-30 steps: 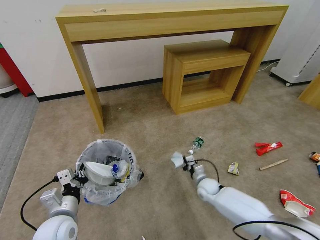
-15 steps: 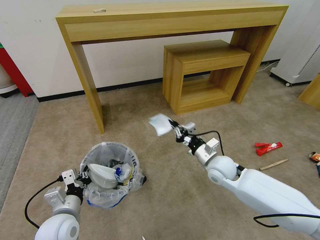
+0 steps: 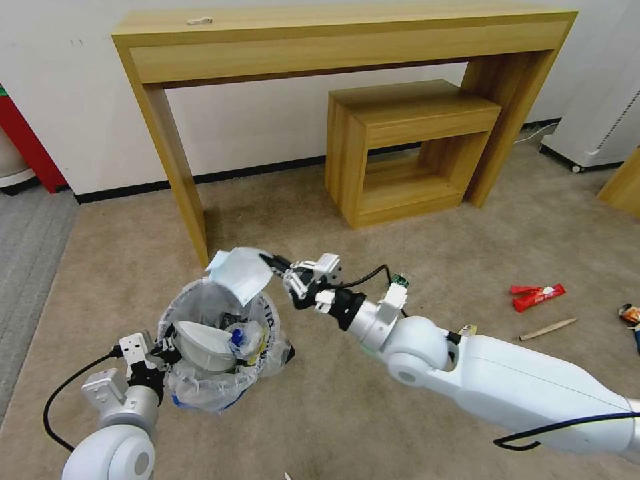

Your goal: Pick up the trash bin and place the garbage on the floor into it.

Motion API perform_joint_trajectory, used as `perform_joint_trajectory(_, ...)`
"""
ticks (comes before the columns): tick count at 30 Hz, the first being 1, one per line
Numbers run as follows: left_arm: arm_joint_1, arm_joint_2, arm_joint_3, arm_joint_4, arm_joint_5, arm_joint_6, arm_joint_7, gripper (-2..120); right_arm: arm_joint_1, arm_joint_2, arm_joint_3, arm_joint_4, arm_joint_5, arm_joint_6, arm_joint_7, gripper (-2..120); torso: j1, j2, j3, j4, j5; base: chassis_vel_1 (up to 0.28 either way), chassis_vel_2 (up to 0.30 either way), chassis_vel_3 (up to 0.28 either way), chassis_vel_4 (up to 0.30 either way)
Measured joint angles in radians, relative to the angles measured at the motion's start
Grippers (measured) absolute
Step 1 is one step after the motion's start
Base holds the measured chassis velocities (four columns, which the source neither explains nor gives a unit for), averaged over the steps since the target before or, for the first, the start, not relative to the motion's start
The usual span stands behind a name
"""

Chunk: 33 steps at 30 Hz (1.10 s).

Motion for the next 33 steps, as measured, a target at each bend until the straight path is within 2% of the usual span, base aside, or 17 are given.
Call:
perform_joint_trajectory(22,0.022,-0.004,-0.010,-0.018,0.003,-0.014,0.007,1,-0.076,0.051,-0.055,-0.101,-0.061,-0.022,0.073,0,0.000,0.000,0.000,-0.0001,0.0001,0.000,0.000,0.000,0.000)
perform_joint_trajectory(23,0.024,-0.006,-0.007,-0.018,0.004,-0.015,0.008,1,-0.078,0.053,-0.055,-0.112,-0.067,-0.031,0.082,5,0.000,0.000,0.000,0.0000,0.0000,0.000,0.000,0.000,0.000)
perform_joint_trajectory(25,0.024,-0.006,-0.007,-0.019,0.004,-0.015,0.008,1,-0.079,0.054,-0.055,-0.114,-0.068,-0.031,0.084,7,0.000,0.000,0.000,0.0000,0.0000,0.000,0.000,0.000,0.000)
perform_joint_trajectory(28,0.024,-0.008,-0.005,-0.022,0.005,-0.015,0.009,1,-0.090,0.054,-0.055,-0.122,-0.077,-0.035,0.091,23,0.000,0.000,0.000,-0.0002,0.0001,0.000,0.000,0.000,0.000)
perform_joint_trajectory(30,0.024,-0.008,-0.004,-0.023,0.005,-0.016,0.009,1,-0.092,0.054,-0.055,-0.122,-0.079,-0.036,0.092,25,0.000,0.000,0.000,-0.0002,0.0001,0.000,0.000,0.000,0.000)
perform_joint_trajectory(32,0.024,-0.009,-0.002,-0.024,0.006,-0.016,0.010,1,-0.096,0.053,-0.055,-0.123,-0.085,-0.040,0.093,37,0.000,0.000,0.000,-0.0001,0.0001,0.000,0.000,0.000,0.000)
perform_joint_trajectory(33,0.024,-0.009,-0.002,-0.024,0.006,-0.016,0.010,1,-0.096,0.053,-0.055,-0.123,-0.085,-0.040,0.093,37,0.000,0.000,0.000,-0.0001,0.0001,0.000,0.000,0.000,0.000)
